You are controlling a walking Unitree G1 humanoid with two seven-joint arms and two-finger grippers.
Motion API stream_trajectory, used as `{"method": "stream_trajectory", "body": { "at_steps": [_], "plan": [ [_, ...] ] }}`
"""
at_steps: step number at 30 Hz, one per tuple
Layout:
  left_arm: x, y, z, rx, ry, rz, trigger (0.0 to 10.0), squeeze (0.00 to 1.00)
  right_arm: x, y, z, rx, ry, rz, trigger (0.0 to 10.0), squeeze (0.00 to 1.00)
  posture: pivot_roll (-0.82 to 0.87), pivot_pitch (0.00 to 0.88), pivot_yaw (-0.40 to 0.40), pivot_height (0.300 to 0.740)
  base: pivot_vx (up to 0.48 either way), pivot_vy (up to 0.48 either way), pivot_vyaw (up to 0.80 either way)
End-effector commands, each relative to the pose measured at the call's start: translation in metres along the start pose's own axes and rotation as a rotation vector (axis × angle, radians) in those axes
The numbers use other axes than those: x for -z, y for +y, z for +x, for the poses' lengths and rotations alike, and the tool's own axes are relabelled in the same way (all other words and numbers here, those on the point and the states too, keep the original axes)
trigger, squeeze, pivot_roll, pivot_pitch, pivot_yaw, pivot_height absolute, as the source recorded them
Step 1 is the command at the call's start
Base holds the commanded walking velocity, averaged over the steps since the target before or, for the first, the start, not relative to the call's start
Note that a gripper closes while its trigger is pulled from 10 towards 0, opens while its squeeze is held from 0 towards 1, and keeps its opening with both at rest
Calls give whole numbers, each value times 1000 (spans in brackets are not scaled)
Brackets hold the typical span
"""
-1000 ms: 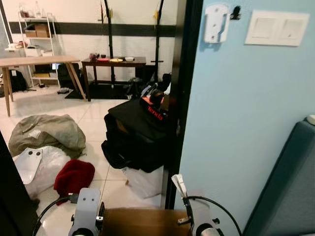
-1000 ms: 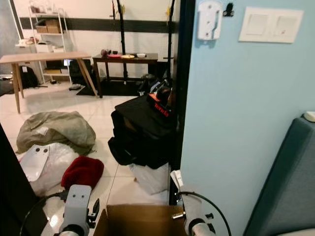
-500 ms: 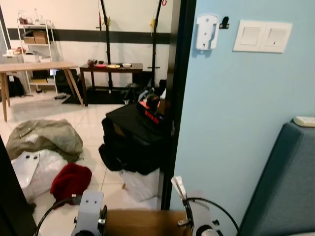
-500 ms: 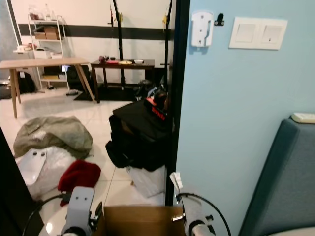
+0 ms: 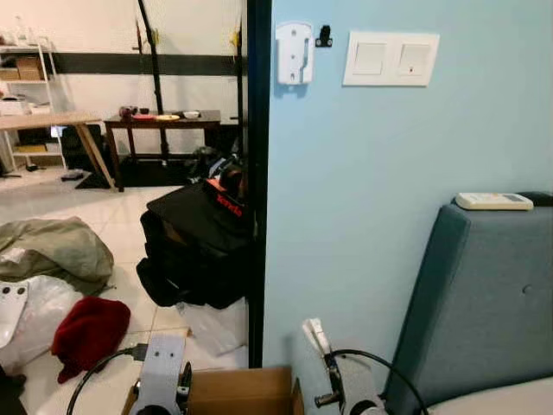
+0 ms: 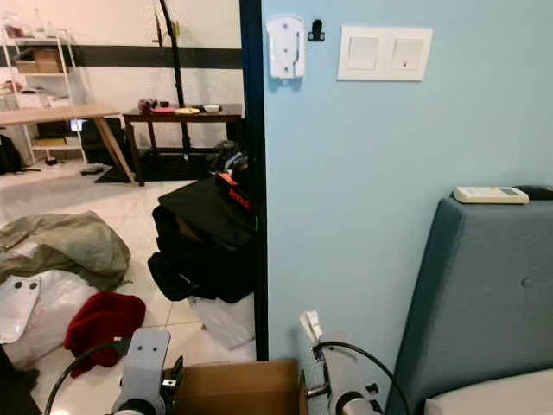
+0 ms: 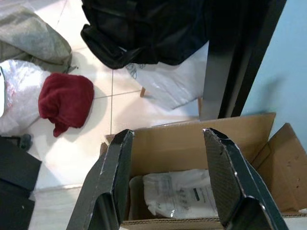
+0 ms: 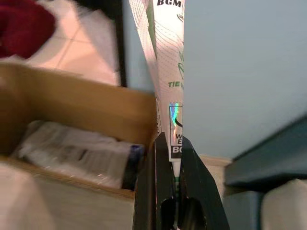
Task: Clean up the room
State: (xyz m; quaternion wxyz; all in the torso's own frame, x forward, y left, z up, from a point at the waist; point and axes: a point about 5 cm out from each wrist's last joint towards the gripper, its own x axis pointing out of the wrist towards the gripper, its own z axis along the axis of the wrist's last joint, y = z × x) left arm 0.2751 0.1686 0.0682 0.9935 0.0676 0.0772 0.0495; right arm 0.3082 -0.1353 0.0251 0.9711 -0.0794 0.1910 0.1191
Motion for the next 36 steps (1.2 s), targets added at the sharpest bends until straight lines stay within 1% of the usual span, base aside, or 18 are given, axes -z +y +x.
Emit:
{"method": "stream_trajectory", "body": {
  "at_steps": [1, 3, 10, 14, 15, 20, 24, 28, 31, 34, 36],
  "plan": [
    [6, 3, -1, 4, 32, 9, 10000, 0, 2, 4, 1, -25, 31, -3, 10000, 0, -24, 46, -42, 740, 0, 0, 0],
    [7, 3, -1, 7, 36, 14, 10000, 0, 3, 5, 2, -32, 38, 8, 10000, 0, -23, 47, -43, 740, 0, 0, 0],
    [9, 0, -1, 27, 53, 32, 10000, 0, -1, 7, 3, -39, 27, 0, 10000, 0, -24, 49, -41, 740, 0, 0, 0],
    [14, -2, 0, 52, 89, 50, 10000, 0, -3, 10, 5, -65, 37, 13, 10000, 0, -23, 53, -44, 740, 0, 0, 0],
    [17, -3, 0, 76, 113, 66, 10000, 0, -4, 14, 6, -90, 51, 9, 10000, 0, -23, 55, -43, 740, 0, 0, 0],
    [23, -3, 2, 108, 160, 95, 10000, 0, -6, 21, 9, -138, 63, -4, 10000, 0, -23, 58, -44, 740, 0, 0, 0],
    [22, -1, 2, 104, 149, 93, 10000, 0, -9, 24, 10, -155, 65, -13, 10000, 0, -21, 60, -48, 740, 0, 0, 0],
    [24, -1, -1, 102, 160, 86, 10000, 0, -9, 29, 11, -185, 75, -21, 10000, 0, -20, 59, -51, 725, 0, 0, 0],
    [24, -1, -2, 103, 159, 86, 10000, 0, -8, 29, 11, -187, 76, -21, 10000, 0, -20, 59, -51, 720, 0, 0, 0],
    [24, -2, -2, 107, 160, 90, 10000, 0, -8, 27, 10, -174, 64, -16, 10000, 0, -21, 58, -47, 706, 0, 0, 0],
    [24, -2, -2, 107, 160, 90, 10000, 0, -8, 27, 10, -174, 64, -16, 10000, 0, -21, 58, -47, 706, 0, 0, 0]
  ]
}}
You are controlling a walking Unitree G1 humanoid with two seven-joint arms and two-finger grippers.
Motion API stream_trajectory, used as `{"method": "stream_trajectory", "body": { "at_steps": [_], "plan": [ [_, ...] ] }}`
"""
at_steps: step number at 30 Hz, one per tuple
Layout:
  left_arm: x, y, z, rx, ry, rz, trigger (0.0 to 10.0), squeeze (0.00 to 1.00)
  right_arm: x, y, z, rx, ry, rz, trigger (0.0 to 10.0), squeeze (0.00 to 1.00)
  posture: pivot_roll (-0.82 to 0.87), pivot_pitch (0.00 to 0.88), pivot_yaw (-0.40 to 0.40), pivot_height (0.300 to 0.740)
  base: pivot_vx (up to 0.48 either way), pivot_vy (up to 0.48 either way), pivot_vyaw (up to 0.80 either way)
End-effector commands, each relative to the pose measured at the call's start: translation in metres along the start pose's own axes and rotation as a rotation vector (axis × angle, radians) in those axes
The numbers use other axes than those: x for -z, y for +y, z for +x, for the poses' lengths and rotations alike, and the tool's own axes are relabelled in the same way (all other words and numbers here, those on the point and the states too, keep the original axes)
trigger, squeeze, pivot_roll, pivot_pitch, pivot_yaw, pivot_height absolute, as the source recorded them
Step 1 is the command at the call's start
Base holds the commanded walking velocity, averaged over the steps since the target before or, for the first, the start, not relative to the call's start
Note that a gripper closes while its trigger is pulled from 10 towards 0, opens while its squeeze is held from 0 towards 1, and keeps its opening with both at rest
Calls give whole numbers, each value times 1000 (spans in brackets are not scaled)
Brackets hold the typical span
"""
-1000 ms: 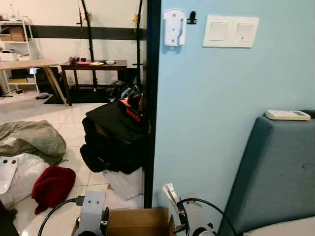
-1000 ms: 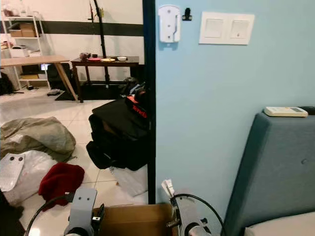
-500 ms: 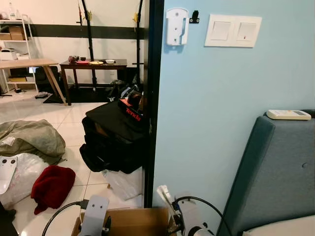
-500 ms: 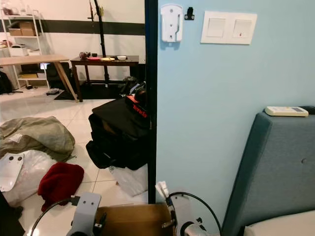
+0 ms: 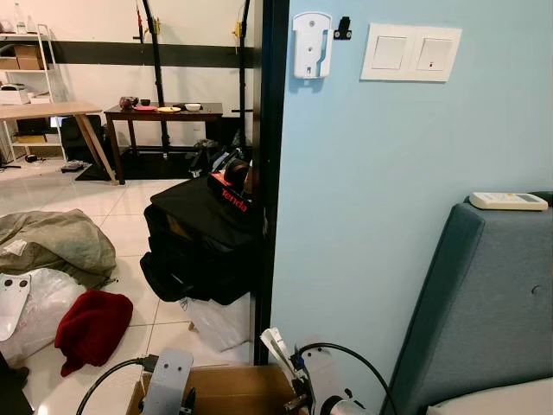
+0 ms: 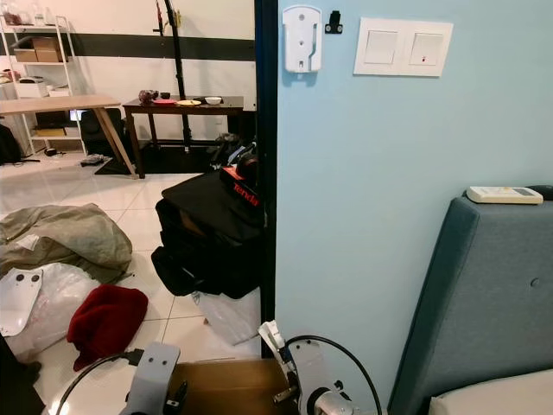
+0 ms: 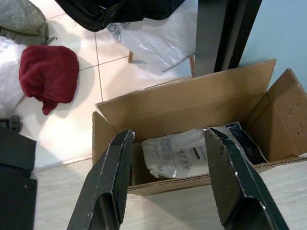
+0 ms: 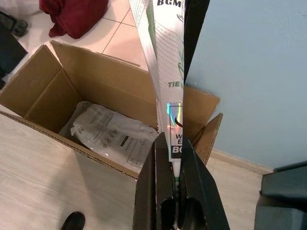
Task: Clean up the room
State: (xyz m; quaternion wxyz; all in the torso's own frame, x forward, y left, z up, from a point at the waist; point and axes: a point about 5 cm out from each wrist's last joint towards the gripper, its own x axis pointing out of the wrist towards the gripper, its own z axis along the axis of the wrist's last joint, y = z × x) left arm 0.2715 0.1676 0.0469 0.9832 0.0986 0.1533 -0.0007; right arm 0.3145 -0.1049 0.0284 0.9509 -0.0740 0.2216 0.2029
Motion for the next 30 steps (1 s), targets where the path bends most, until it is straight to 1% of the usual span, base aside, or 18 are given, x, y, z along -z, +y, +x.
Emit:
{"method": "stream_trajectory", "body": {
  "at_steps": [1, 12, 28, 30],
  "plan": [
    [3, 2, -1, 3, 18, 12, 10000, 0, 3, 0, -1, 1, 10, 5, 10000, 0, -20, 58, -47, 701, 0, 0, 0],
    [1, 2, 0, 7, 15, 16, 10000, 0, 6, 0, -2, -3, 12, 10, 10000, 0, -17, 55, -42, 661, 0, 0, 0],
    [2, 1, -2, 10, 18, 23, 10000, 0, 6, -2, -3, 12, 9, -1, 10000, 0, -15, 52, -37, 661, 0, 0, 0],
    [3, 1, -3, 13, 18, 23, 10000, 0, 7, -2, -3, 10, 12, 2, 10000, 0, -14, 52, -37, 652, 0, 0, 0]
  ]
}}
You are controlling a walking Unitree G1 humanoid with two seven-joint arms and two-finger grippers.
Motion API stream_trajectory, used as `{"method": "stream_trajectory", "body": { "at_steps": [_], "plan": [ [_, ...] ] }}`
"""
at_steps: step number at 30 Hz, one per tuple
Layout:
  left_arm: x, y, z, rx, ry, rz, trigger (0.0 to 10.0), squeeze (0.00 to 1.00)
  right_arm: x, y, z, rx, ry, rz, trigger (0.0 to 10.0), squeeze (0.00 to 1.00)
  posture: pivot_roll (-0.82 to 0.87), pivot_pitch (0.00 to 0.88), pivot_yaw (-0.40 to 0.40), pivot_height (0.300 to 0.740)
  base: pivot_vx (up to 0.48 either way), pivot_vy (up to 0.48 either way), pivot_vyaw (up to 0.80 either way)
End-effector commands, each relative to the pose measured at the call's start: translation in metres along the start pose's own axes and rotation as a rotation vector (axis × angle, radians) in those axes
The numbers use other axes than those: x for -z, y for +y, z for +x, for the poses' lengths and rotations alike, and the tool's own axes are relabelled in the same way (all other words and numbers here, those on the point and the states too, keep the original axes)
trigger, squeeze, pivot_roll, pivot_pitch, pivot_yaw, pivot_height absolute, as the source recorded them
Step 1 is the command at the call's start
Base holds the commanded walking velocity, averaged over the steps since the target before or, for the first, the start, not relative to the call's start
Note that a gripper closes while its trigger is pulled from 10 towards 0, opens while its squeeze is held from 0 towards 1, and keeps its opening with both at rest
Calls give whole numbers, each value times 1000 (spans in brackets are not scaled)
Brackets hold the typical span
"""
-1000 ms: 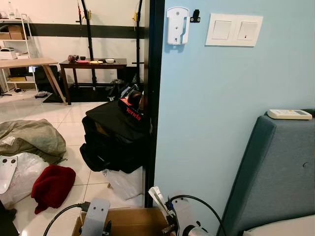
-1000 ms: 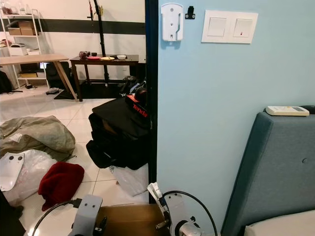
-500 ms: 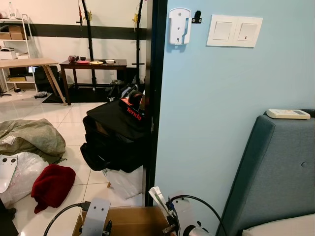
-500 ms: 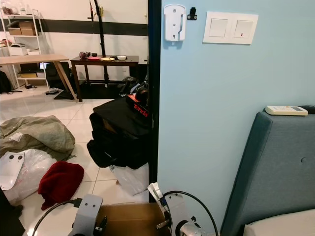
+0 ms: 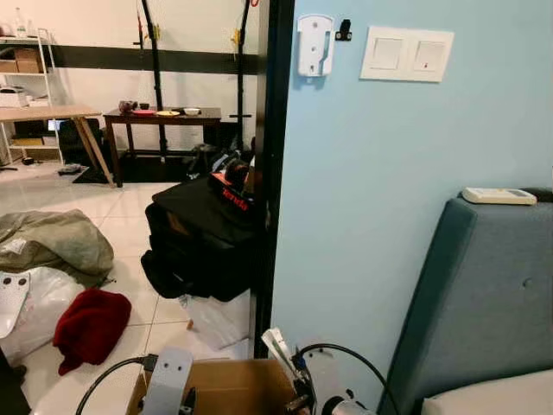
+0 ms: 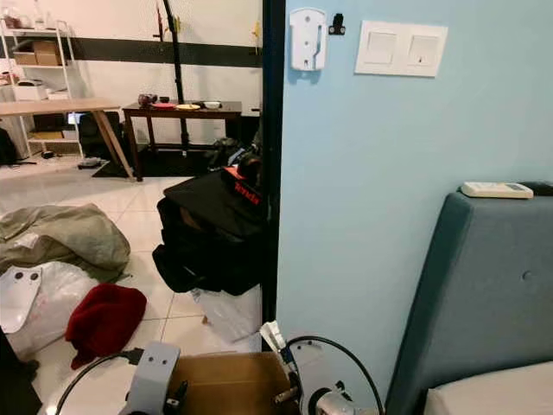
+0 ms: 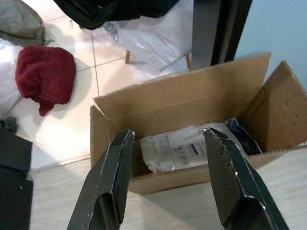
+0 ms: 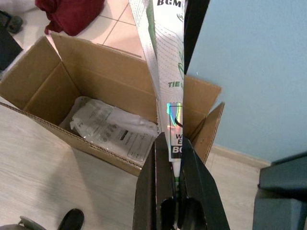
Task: Clean up the room
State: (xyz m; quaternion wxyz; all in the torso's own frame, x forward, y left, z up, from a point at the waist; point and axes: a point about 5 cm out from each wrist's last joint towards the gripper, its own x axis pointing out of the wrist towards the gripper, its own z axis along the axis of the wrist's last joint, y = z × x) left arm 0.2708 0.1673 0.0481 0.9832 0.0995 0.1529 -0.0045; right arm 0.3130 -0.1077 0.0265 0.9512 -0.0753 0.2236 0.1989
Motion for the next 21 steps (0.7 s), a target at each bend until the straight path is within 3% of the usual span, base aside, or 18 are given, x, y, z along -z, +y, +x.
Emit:
{"method": "stream_trajectory", "body": {
  "at_steps": [1, 8, 19, 21],
  "plan": [
    [4, 1, -2, 7, 21, 21, 10000, 0, 5, 0, -1, 0, 8, 1, 10000, 0, -14, 52, -37, 647, 0, 0, 0],
    [4, 1, -3, 9, 23, 22, 10000, 0, 5, 2, -2, -1, 7, 3, 10000, 0, -13, 56, -34, 622, 0, 0, 0],
    [3, 2, -3, 11, 22, 25, 10000, 0, 3, 2, -1, 0, -2, 6, 10000, 0, -10, 65, -34, 622, 0, 0, 0],
    [2, 5, -2, 22, 19, 54, 10000, 0, -3, 1, 1, -25, -2, -34, 10000, 0, -10, 74, -34, 622, 0, 0, 0]
  ]
}}
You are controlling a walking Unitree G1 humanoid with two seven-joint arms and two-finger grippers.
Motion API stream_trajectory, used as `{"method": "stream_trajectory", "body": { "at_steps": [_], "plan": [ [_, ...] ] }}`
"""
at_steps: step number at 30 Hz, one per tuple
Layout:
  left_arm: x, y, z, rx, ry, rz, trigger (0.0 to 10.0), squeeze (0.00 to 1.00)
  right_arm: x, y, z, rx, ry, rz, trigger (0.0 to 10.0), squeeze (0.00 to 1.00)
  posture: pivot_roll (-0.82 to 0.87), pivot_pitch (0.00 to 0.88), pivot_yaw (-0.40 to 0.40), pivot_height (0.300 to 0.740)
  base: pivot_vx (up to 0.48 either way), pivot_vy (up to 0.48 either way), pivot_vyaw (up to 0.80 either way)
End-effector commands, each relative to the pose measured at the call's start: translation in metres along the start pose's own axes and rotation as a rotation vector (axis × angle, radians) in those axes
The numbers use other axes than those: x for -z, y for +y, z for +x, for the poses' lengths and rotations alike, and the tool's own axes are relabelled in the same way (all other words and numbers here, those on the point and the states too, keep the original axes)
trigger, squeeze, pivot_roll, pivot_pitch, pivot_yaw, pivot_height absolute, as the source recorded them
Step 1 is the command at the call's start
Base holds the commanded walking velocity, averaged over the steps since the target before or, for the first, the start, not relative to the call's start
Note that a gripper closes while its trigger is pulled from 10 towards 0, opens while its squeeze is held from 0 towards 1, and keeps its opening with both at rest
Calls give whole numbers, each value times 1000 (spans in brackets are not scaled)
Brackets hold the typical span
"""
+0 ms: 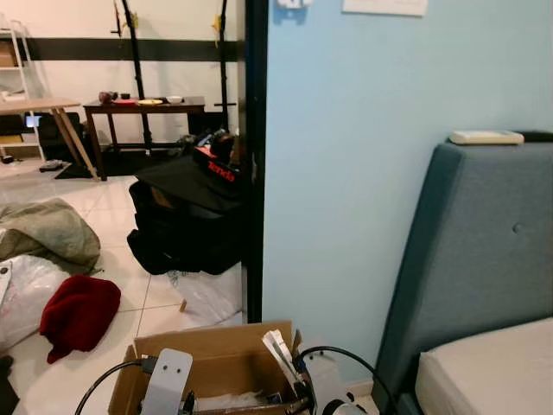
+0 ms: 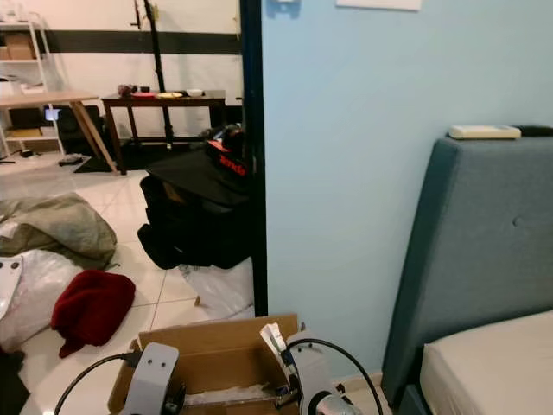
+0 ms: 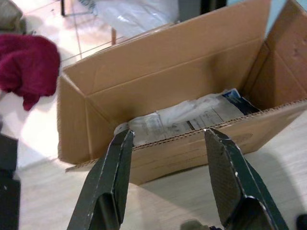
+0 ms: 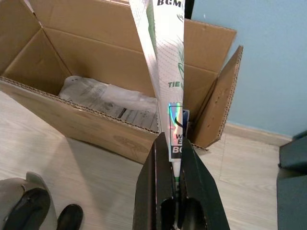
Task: Clean up the room
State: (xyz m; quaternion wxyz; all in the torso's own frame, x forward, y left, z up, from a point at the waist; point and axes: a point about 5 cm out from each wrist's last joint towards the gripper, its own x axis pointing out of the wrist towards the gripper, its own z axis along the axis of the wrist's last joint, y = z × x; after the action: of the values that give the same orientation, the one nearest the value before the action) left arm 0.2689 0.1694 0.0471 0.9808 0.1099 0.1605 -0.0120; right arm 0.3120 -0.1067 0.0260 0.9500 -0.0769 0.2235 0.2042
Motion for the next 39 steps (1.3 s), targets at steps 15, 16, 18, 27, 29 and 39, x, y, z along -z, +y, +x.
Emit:
{"method": "stream_trajectory", "body": {
  "at_steps": [15, 16, 18, 27, 29, 39],
  "plan": [
    [-4, 41, 4, 134, 32, 237, 10000, 0, -35, -9, 10, -205, 51, -270, 10000, 0, -8, 157, -61, 622, 0, 0, 0],
    [-8, 49, 3, 145, 25, 254, 10000, 0, -43, -10, 11, -232, 53, -303, 10000, 0, -2, 182, -69, 622, 0, 0, 0],
    [-10, 54, 2, 154, 20, 264, 10000, 0, -48, -11, 11, -249, 55, -324, 10000, 0, -2, 182, -69, 622, 0, 0, 0],
    [-24, 62, -7, 279, -48, 364, 10000, 0, -71, -23, 12, -276, 66, -489, 10000, 0, 12, 271, -86, 622, 0, 0, 0],
    [-28, 64, -7, 281, -65, 376, 10000, 0, -76, -25, 12, -260, 55, -512, 10000, 0, 16, 280, -84, 622, 0, 0, 0],
    [-55, 71, -7, 348, -199, 477, 10000, 0, -96, -28, 14, -235, 42, -628, 10000, 0, 19, 298, -83, 622, 0, 0, 0]
  ]
}}
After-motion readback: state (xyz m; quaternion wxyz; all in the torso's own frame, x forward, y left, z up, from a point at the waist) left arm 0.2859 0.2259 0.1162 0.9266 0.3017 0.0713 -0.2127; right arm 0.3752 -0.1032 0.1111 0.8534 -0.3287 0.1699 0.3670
